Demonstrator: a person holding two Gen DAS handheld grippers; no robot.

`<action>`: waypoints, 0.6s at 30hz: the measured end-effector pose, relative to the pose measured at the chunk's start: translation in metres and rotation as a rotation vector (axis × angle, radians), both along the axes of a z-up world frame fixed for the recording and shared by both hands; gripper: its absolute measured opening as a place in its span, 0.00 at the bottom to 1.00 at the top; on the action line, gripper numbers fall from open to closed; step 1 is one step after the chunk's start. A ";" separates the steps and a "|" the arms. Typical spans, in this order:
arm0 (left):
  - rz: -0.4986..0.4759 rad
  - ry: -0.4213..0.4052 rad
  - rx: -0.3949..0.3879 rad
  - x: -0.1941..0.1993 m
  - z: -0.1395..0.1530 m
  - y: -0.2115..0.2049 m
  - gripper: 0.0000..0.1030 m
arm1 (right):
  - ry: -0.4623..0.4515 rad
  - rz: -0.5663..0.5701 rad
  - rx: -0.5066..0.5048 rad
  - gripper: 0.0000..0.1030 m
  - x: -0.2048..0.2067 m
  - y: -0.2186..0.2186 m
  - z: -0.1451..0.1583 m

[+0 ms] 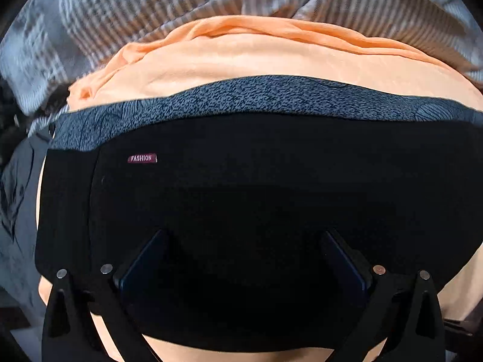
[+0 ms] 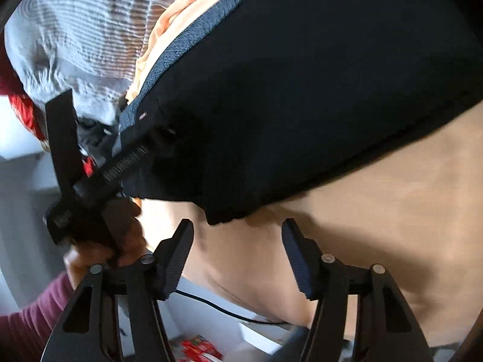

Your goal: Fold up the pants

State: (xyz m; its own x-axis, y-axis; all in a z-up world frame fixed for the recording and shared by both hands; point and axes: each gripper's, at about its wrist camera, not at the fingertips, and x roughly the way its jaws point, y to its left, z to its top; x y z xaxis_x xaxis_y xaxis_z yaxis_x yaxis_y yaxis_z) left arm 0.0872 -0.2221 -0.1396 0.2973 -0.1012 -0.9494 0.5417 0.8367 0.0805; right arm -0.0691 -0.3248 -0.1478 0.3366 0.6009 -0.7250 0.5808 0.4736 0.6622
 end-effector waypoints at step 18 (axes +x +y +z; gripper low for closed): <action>0.049 0.054 -0.050 0.020 -0.002 0.011 1.00 | -0.105 0.099 -0.004 0.14 0.017 0.010 0.024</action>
State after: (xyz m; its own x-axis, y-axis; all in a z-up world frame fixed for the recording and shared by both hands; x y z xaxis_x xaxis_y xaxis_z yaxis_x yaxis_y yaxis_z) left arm 0.1069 -0.2114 -0.1419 0.2512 -0.1355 -0.9584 0.5022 0.8647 0.0093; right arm -0.0525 -0.3152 -0.1236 0.3494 0.6321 -0.6917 0.4587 0.5283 0.7145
